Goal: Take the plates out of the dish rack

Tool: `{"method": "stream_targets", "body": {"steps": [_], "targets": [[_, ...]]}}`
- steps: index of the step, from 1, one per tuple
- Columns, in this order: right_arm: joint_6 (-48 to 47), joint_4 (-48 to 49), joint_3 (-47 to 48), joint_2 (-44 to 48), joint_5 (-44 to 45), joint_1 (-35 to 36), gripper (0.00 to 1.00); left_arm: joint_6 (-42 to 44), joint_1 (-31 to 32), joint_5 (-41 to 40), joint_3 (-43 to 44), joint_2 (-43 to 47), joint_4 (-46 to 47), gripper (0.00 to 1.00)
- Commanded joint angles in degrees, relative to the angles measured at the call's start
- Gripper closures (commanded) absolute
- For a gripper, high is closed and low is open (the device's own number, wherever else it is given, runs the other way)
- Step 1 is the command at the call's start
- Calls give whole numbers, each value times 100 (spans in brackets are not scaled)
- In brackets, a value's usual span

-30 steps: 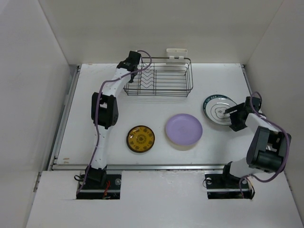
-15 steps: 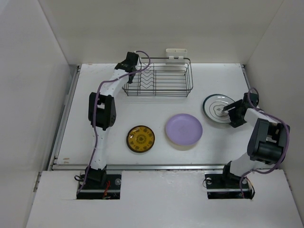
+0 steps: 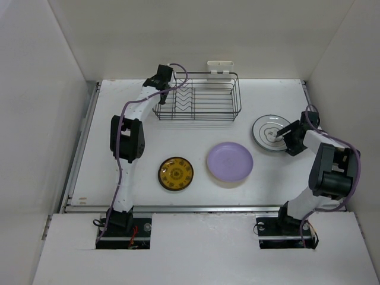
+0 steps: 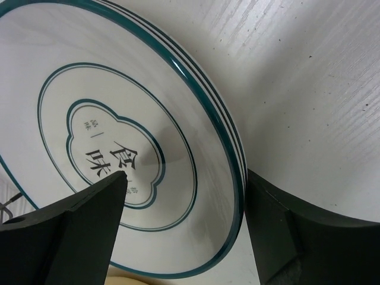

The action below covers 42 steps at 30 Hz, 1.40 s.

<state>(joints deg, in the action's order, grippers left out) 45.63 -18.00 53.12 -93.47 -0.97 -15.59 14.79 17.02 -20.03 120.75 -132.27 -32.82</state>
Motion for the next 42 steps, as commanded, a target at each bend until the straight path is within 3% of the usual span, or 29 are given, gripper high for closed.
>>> {"method": "stream_targets", "body": {"steps": [1,6,9,12,14,15,22,26,27,30,36,42], "targets": [[-115,-63,182,92,106,57,18,218,-23,-106,-25,298,-743,99],[-63,-63,-47,794,106,57,18,78,-23,174,168,500,-910,99],[-264,-63,-100,1348,168,57,16,7,-23,429,353,623,-1068,90],[-414,-247,-100,1893,299,57,13,-108,-23,605,414,772,-1069,41],[-563,-362,-31,2269,431,57,9,-177,-23,685,467,869,-1121,19],[-659,-484,40,2385,431,57,9,-247,-23,685,467,965,-1122,16],[-967,-1021,567,3219,669,57,4,-634,-23,431,573,1615,-1297,3],[-1038,-1074,1041,3660,721,57,4,-995,30,-850,458,2213,-1043,1],[-1038,-1074,1155,3748,843,57,3,-995,30,-1497,458,2458,-886,1],[-1125,-1074,1560,4082,950,57,0,-829,30,-2318,406,2994,-621,1],[-1460,-1197,2070,4521,889,57,0,-652,30,-2391,564,3505,-1261,1],[-1512,-1250,2070,4838,669,57,0,-766,30,-2391,89,3893,-1376,1]]}}
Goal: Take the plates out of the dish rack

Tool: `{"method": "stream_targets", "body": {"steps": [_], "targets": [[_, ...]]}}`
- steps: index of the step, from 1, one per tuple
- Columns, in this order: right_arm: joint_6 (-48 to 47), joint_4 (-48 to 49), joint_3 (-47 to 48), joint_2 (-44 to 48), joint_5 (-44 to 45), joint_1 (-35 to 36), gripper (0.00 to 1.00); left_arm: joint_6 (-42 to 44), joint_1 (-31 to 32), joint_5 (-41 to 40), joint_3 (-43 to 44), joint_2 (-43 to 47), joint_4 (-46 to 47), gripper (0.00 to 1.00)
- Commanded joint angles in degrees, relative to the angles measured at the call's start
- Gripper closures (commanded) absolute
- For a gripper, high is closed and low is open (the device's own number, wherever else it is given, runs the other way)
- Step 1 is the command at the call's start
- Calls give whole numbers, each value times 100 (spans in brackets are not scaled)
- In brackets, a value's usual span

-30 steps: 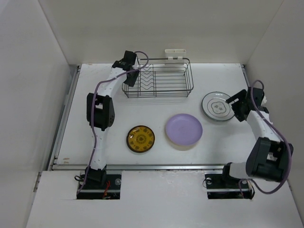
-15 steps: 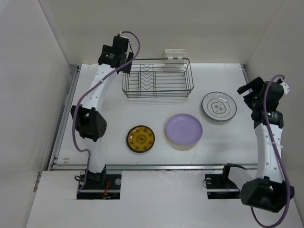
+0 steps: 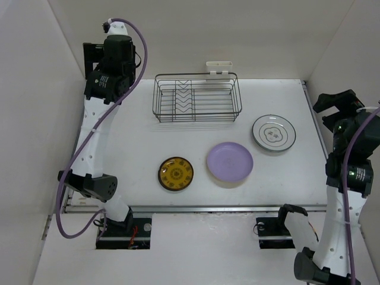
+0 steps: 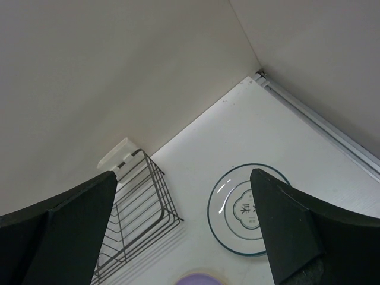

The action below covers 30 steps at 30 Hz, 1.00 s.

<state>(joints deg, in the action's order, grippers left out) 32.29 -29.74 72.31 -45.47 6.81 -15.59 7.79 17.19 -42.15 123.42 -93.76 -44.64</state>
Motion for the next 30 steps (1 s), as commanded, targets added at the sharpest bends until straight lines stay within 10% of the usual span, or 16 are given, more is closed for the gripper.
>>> {"method": "stream_targets", "body": {"steps": [1,30], "targets": [[-180,-128,151,117,-110,57,0,-67,12,-179,-256,42,-194,1],[-285,-296,-85,601,-224,57,0,-278,12,40,-309,200,-352,1]]}}
